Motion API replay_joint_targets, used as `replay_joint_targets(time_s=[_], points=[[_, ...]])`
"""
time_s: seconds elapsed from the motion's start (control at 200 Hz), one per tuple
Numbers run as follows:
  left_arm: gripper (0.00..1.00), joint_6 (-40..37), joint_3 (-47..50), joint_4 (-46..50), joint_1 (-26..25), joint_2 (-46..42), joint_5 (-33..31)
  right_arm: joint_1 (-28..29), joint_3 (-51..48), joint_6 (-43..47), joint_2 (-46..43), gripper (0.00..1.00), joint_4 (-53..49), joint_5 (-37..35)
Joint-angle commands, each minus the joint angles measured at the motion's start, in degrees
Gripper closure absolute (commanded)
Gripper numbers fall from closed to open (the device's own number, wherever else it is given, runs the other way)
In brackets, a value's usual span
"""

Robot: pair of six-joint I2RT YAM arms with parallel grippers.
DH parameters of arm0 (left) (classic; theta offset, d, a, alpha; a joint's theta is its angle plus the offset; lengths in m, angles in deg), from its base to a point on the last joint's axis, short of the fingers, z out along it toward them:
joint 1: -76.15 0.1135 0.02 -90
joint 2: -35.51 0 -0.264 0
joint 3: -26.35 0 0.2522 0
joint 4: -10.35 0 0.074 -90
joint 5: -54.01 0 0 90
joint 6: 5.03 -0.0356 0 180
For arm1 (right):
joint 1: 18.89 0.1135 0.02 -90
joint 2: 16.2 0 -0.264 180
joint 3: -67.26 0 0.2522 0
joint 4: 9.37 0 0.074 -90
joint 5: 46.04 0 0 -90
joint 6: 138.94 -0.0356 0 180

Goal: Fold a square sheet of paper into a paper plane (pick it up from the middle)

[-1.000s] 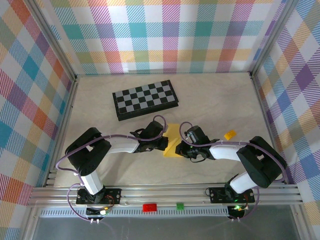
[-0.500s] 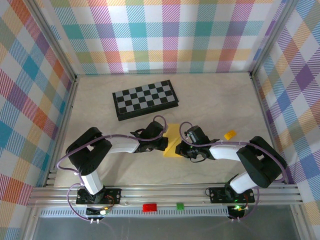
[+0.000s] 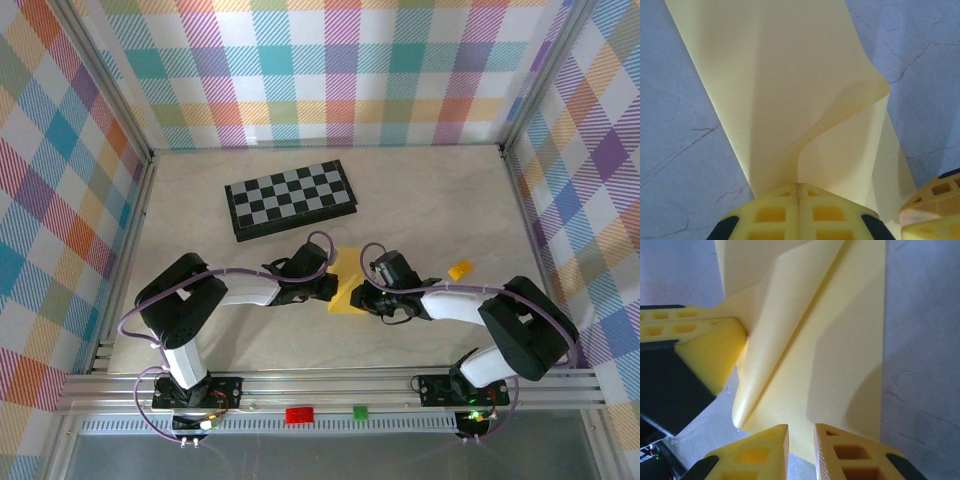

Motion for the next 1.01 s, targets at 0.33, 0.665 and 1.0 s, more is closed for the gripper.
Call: replay_joint_targets(time_s=[0.33, 0.665, 1.0], points=[[1.00, 0.97, 0.51, 2.13, 0.35, 3.33, 1.35, -1.72, 0.99, -7.20, 0.29, 0.93, 9.54, 2.17], [1.00, 0.59, -0.06, 2.87, 0.29, 3.67, 1.48, -3.04, 6.47, -8.62, 6.97, 0.99, 10.99, 4.28], [1.00, 0.39, -0.36, 3.46, 0.30, 3.77, 1.35, -3.08, 4.90, -7.79, 11.72, 0.98, 7.10, 1.33]])
